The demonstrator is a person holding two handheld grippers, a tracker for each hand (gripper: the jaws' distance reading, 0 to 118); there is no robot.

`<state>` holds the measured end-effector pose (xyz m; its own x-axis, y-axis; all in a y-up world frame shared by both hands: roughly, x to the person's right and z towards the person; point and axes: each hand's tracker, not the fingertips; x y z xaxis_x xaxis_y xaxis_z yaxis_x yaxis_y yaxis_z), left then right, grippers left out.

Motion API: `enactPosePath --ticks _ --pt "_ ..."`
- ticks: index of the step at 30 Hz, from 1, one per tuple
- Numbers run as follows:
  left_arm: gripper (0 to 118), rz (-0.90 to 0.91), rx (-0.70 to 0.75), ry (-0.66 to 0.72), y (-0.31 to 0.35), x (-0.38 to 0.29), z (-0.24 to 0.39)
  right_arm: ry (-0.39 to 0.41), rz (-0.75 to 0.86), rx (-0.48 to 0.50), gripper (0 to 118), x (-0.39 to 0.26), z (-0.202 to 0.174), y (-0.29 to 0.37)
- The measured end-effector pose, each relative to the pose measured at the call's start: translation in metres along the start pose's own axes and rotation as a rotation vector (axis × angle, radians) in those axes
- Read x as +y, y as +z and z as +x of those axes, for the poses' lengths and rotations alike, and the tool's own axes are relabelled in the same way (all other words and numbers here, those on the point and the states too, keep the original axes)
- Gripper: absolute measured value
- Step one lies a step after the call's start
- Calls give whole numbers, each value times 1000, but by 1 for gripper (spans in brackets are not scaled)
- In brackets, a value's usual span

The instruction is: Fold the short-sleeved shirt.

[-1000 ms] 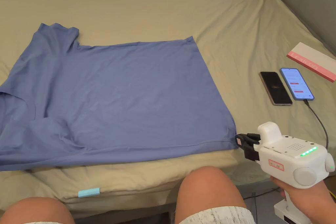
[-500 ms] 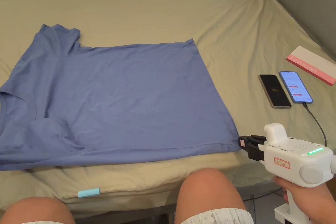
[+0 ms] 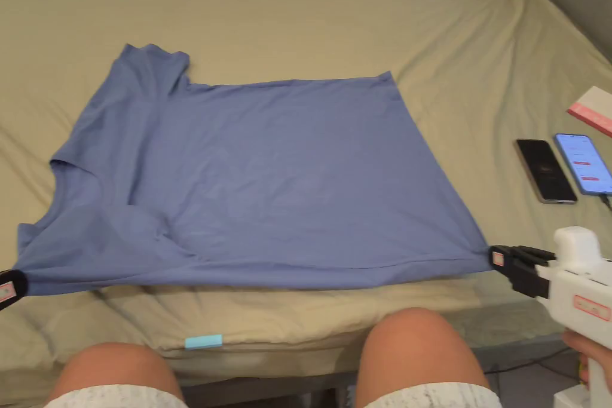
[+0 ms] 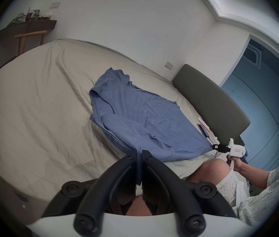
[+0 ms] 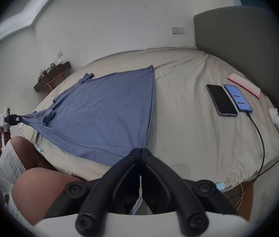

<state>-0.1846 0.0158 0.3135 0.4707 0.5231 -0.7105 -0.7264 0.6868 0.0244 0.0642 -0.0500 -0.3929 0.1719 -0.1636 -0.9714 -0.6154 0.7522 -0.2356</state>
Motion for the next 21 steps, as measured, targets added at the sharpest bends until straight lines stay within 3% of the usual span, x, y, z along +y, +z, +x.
enactPosePath --ticks 21 --pt "3 82 -16 -1 57 -6 9 -17 82 26 0 11 -22 56"
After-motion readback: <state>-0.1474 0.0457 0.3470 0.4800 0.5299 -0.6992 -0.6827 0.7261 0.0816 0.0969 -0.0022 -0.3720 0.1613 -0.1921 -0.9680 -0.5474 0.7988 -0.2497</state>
